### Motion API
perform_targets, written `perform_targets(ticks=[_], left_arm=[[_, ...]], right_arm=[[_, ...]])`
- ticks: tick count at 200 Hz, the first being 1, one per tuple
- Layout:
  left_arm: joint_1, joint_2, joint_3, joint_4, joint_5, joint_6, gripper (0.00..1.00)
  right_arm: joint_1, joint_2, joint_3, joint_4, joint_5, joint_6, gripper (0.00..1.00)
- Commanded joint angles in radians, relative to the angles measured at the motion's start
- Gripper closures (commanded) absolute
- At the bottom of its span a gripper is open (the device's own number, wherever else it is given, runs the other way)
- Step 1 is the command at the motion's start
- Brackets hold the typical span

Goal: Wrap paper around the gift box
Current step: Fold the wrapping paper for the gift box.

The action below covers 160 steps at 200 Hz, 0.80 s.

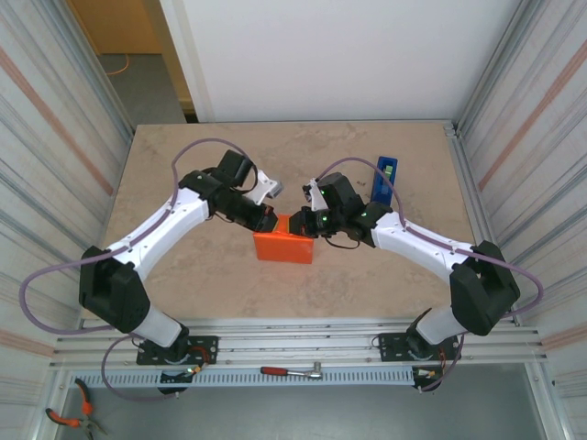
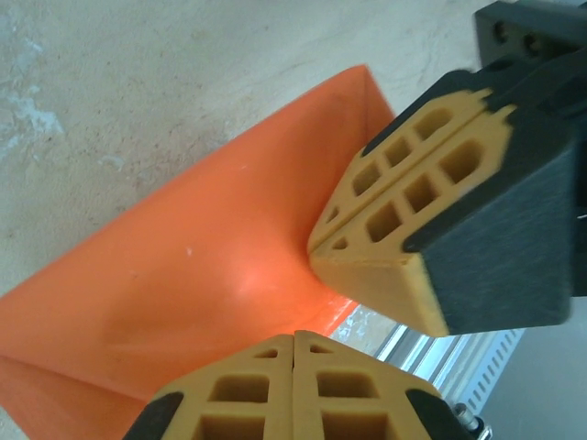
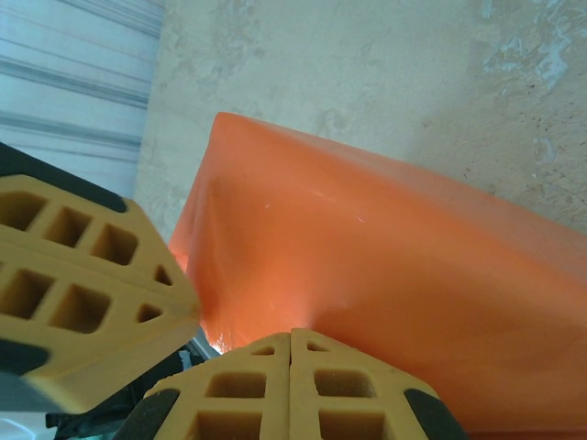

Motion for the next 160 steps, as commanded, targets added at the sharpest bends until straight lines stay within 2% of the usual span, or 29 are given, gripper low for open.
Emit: perform_targets(ticks=[1,56,100,160], left_arm=[[-0.005,-0.008,-0.046,-0.012,-0.043,0.020,1.00],[-0.006,-0.017,-0.110,0.015,-0.063,0.018,1.00],[-0.005,-0.009,-0.125,0.032,-0.059,0.016,1.00],[-0.006,-0.002,-0.129,0.043,-0.047,0.015,1.00]], right_arm=[[0.011,0.032,-0.052,-0.136,0.062,-0.018,1.00],[0.006,0.003,-0.012,-0.147,0.062,-0.014,1.00],[0.004,-0.132,0.008,-0.127,0.090,-0.004,1.00],[0.064,-0.286,-0.135,-0.122,0.093,0.031,1.00]])
